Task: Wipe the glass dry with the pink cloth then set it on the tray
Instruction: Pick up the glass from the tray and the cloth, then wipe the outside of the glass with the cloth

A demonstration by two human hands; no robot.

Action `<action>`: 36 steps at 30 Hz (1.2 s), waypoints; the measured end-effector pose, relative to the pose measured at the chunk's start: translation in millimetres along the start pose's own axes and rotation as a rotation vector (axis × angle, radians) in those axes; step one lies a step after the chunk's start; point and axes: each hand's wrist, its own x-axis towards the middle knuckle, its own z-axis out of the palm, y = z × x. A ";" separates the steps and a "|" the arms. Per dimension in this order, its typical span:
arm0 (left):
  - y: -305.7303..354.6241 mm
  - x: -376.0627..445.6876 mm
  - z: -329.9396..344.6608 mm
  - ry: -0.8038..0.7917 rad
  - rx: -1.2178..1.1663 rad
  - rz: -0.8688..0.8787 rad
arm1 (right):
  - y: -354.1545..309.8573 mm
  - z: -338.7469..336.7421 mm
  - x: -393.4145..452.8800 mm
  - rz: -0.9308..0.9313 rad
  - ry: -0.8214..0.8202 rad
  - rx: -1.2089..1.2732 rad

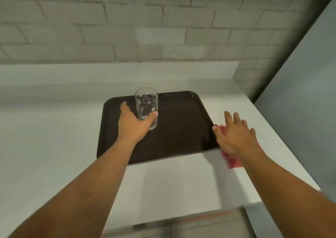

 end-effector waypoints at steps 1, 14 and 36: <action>-3.3 7.0 2.1 -0.010 -0.040 0.001 | 4.9 2.0 1.3 0.044 -0.006 0.018; -26.0 48.0 39.5 0.014 -0.186 0.042 | 60.5 57.4 26.9 -0.036 -0.102 -0.094; 85.6 41.4 100.9 -0.175 -0.603 -0.201 | -81.0 -53.3 78.7 0.000 0.195 1.603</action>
